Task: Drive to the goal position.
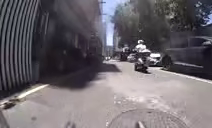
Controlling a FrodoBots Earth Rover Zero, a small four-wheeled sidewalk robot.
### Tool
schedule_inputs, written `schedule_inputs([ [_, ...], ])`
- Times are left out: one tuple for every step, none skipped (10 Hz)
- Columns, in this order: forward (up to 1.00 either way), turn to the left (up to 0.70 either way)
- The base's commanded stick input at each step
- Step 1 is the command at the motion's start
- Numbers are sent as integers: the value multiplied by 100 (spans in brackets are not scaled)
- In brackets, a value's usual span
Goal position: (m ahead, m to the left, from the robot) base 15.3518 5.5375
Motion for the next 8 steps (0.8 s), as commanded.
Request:
schedule_inputs([
  [70, 0],
  [70, 0],
  [70, 0],
  [70, 0],
  [70, 0],
  [70, 0],
  [70, 0],
  [70, 0],
])
